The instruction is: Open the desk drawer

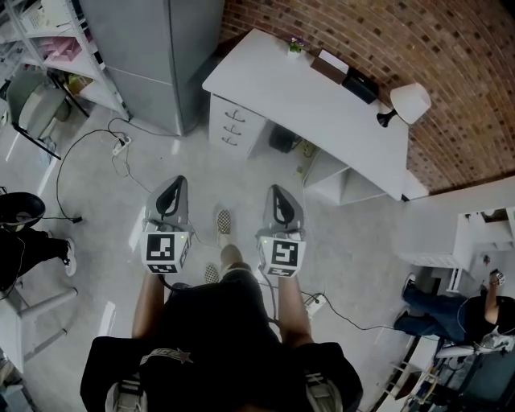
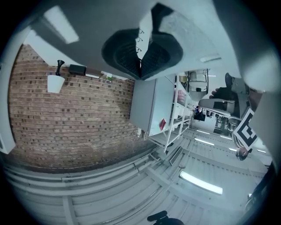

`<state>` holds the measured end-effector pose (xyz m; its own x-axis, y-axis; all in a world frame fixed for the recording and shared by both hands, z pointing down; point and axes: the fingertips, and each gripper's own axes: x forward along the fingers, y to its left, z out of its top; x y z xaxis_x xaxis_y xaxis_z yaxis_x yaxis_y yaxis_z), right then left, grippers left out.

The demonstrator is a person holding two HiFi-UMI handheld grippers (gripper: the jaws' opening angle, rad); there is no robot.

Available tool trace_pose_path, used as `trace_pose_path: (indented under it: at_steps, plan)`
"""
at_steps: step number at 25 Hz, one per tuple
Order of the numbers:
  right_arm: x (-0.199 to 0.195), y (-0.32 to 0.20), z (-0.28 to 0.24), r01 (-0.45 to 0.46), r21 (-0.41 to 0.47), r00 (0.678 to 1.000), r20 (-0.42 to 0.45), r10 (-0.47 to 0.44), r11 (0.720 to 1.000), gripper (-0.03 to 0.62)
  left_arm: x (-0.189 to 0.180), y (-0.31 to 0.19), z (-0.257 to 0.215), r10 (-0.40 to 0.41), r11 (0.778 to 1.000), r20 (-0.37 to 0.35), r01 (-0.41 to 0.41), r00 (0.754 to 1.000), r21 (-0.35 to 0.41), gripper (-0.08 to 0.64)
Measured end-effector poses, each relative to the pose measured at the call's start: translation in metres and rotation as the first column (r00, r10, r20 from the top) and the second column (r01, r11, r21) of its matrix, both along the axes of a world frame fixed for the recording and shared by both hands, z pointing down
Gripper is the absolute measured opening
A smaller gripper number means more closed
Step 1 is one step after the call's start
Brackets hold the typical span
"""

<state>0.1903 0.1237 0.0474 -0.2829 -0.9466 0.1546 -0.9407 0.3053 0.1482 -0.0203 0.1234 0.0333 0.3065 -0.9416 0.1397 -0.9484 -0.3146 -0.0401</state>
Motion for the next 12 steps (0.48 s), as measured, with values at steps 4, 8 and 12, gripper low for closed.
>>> trace_pose_path:
  at_steps: [4, 8, 12]
  plan:
    - [-0.001, -0.037, 0.014, 0.015, -0.016, 1.000, 0.001, -0.015, 1.000, 0.006, -0.003, -0.034, 0.010, -0.024, 1.000, 0.010, 0.024, 1.000, -0.011, 0.011]
    - [-0.001, -0.083, 0.030, 0.022, -0.042, 1.000, 0.002, -0.022, 0.999, 0.006, -0.005, -0.077, 0.022, -0.039, 0.999, 0.008, 0.039, 0.999, -0.032, 0.011]
    - [-0.006, -0.134, 0.044, 0.027, -0.071, 1.000, 0.011, -0.026, 0.997, 0.006, -0.009, -0.125, 0.034, -0.049, 0.998, 0.018, 0.050, 0.999, -0.047, 0.011]
